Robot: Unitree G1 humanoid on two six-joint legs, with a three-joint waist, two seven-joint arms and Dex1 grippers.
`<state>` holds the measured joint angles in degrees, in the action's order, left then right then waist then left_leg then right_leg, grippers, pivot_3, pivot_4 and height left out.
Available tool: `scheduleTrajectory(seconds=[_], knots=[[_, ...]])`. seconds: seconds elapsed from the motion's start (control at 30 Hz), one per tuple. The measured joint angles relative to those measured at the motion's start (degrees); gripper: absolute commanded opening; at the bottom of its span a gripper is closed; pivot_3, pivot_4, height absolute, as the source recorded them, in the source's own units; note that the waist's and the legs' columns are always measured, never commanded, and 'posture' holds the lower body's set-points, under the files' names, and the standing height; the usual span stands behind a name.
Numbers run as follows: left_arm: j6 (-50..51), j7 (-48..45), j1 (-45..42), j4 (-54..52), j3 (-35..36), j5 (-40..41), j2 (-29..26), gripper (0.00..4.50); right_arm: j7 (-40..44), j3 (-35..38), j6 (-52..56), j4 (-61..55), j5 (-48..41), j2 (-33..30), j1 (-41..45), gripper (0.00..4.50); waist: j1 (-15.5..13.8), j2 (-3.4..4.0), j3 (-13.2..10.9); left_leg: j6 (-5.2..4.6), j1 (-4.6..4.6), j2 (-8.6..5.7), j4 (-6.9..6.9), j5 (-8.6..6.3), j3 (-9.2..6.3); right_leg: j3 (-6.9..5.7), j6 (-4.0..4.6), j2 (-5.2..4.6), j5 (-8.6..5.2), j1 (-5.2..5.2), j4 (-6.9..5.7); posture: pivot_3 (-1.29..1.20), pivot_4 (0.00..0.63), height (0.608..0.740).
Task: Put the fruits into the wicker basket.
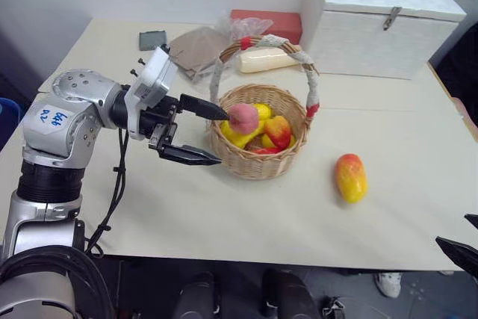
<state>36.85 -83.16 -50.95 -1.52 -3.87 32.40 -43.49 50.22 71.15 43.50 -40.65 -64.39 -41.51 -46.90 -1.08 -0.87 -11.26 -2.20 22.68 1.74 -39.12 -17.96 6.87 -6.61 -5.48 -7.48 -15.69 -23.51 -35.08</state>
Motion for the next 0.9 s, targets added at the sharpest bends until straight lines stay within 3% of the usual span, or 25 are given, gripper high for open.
scheduleTrajectory(seconds=[0.13, 0.27, 0.4, 0.6, 0.87, 0.9], knots=[[0.6, -1.3, -0.5, -0.7, -0.9, 1.2, 0.9, 4.47, -8.2, -15.1, -2.1, 1.0, 8.1, -2.3, 12.1, 4.50, 0.4, 0.18, 0.0, 0.34, -0.03, -0.06, 0.04, 0.17, 0.08, 0.05, 0.08, 0.00, -0.06, -0.12, -0.18, 0.00, 0.150, 0.740], [-1.3, -1.0, 0.3, -2.1, -2.3, -0.3, 0.8, 4.47, -19.9, -32.9, -3.2, 0.3, 16.0, 4.6, 23.1, 4.50, -0.1, 0.17, 0.0, 0.60, -0.03, 0.00, 0.04, 0.33, 0.05, 0.01, 0.21, 0.17, -0.26, -0.24, -0.50, 0.00, 0.150, 0.740], [-1.9, 1.1, 1.0, -2.8, -3.4, -1.2, 1.9, 4.47, -29.0, -47.1, -2.1, 0.5, 23.6, 6.5, 33.4, 4.50, -0.1, 0.28, 0.0, 0.49, -0.10, -0.09, 0.00, 0.39, 0.17, 0.15, 0.15, 0.11, -0.23, -0.24, -0.60, 0.00, 0.150, 0.740], [-1.4, 3.2, 2.5, -4.8, -3.2, -1.1, 1.8, 4.47, -40.9, -54.4, 1.7, 5.5, 31.8, 10.7, 43.5, 4.50, -0.3, 0.28, 0.0, 0.47, 0.01, -0.08, 0.00, 0.38, 0.10, 0.08, 0.14, 0.11, -0.23, -0.26, -0.58, 0.00, 0.150, 0.740], [-1.2, 4.4, 2.5, -5.0, -2.6, -1.0, 1.0, 4.47, -44.6, -56.9, 6.9, 8.4, 34.7, 12.5, 47.9, 4.50, 0.0, 0.28, 0.0, 0.45, 0.02, -0.06, 0.00, 0.37, 0.14, -0.04, 0.12, 0.18, -0.22, -0.27, -0.55, 0.00, 0.150, 0.740], [-1.3, 4.6, 2.5, -5.0, -2.3, -1.0, 0.9, 4.49, -44.7, -57.4, 7.1, 8.9, 35.2, 12.5, 48.2, 4.31, 0.1, 0.28, 0.0, 0.45, 0.02, -0.05, 0.00, 0.37, 0.14, -0.04, 0.12, 0.18, -0.22, -0.27, -0.55, 0.00, 0.150, 0.740]])
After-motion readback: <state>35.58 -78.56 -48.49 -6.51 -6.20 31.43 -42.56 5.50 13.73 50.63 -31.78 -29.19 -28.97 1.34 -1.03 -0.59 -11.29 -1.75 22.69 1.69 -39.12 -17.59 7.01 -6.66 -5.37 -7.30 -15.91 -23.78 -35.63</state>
